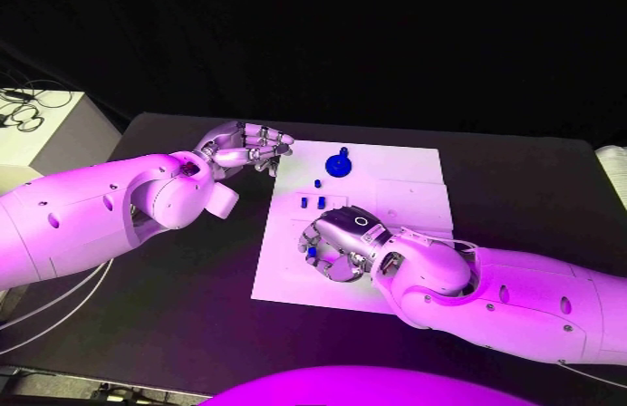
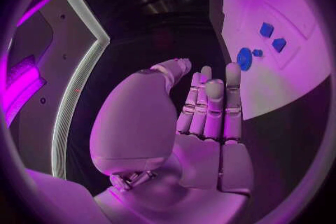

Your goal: Assemble the parts on the task board

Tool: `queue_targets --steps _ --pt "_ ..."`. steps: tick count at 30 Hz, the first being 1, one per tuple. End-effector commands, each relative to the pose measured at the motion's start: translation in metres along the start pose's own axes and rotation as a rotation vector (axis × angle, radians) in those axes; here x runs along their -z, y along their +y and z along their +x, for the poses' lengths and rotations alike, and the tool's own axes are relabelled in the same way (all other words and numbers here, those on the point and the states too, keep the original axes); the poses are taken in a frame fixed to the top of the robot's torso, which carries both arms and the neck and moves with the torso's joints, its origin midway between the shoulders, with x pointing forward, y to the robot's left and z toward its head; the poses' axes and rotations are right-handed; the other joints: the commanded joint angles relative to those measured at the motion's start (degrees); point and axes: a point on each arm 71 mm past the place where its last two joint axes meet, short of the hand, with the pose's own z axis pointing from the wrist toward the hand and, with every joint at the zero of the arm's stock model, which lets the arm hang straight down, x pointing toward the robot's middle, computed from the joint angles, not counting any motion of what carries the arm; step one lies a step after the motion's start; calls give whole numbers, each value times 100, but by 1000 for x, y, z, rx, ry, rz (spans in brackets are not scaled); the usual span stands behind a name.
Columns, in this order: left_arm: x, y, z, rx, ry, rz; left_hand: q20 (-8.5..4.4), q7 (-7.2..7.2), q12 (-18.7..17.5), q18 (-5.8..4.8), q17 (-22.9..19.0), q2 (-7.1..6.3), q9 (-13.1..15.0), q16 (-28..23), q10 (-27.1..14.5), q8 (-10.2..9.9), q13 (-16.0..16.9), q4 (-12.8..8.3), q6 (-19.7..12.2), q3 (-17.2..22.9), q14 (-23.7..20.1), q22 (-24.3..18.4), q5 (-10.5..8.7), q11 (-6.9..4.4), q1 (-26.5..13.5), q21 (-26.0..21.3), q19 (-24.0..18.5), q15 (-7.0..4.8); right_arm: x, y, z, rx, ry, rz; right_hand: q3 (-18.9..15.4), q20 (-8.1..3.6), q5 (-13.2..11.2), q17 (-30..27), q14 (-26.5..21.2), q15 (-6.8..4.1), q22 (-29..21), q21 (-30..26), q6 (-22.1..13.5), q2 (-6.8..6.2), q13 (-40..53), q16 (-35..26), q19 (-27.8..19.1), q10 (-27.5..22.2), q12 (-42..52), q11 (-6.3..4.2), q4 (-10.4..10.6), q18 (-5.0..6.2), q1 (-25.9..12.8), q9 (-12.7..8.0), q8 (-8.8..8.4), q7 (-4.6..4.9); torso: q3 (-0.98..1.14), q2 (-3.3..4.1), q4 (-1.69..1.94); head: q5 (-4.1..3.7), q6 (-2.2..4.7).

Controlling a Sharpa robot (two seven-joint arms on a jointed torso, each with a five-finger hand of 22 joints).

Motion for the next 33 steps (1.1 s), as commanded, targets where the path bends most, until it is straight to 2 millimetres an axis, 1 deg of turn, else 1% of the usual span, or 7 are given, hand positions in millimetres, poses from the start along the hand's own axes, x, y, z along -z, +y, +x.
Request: queue_targets --steps 1,9,13,18,22,26,33 --pt "0 -1 2 3 19 6 23 9 35 79 -5 23 -7 22 -41 0 8 -6 -41 -32 0 -8 -2 0 12 -20 5 17 1 1 4 0 20 -33 -126 81 -56 -342 -98 87 362 -348 -180 -114 -74 -201 -102 -234 -92 -17 29 73 -173 -30 -104 26 1 0 -1 -1 7" --pt "0 -1 2 3 21 4 24 9 38 79 -4 24 -9 24 -54 0 9 -1 -49 -35 0 -9 -2 2 11 -22 5 19 3 0 1 -16 -21 -39 -838 192 39 -1199 -476 190 -272 -1312 -487 -65 -237 -684 -504 -1001 42 99 10 261 -107 -94 -321 19 3 4 2 -7 15" --pt "0 -1 2 3 21 3 24 9 38 79 -4 24 -9 24 -54 0 9 -1 -49 -35 0 -9 -2 2 11 -22 5 19 4 0 -1 -25 -45 -38 -1605 236 70 -1538 -652 239 -562 -1765 -642 87 -311 -825 -651 -1360 290 149 90 336 172 -156 -453 -33 3 5 5 -11 17" --pt "0 -1 2 3 21 3 24 9 38 79 -4 24 -9 24 -54 0 9 -1 -49 -35 0 -9 -2 2 11 -22 5 19 6 -1 -4 -41 -81 -39 -2402 268 112 -1727 -746 271 -747 -2071 -699 183 -367 -851 -710 -1714 620 194 483 376 546 -202 -523 -58 6 3 2 -17 26" --pt "0 0 2 3 21 2 24 9 38 79 -4 24 -9 24 -54 0 9 -1 -49 -35 0 -9 -2 2 11 -22 5 19 11 -2 -8 -65 -114 -43 -3027 293 226 -1849 -794 303 -930 -2363 -806 115 -393 -848 -759 -2012 870 228 1157 419 947 -245 -566 -121 8 5 2 -38 45" --pt "0 0 1 3 20 2 24 9 38 79 -4 24 -9 24 -54 0 9 -1 -49 -35 0 -9 -2 2 11 -22 5 19 20 -7 -17 -119 -150 -25 -3233 287 270 -1861 -774 292 -935 -2379 -872 69 -389 -815 -717 -2061 1051 217 1556 416 1162 -271 -565 -123 7 -4 -1 -101 86" --pt "2 0 -2 4 11 7 25 6 41 79 -20 26 -10 22 -64 0 11 1 -53 -37 -10 -10 -2 2 13 -24 6 19 43 -49 -53 -300 -152 169 -3207 141 307 -920 -198 142 -205 -1283 -712 322 -315 -304 -180 -992 1560 58 1546 209 900 -289 -479 199 2 -12 -26 -369 177"
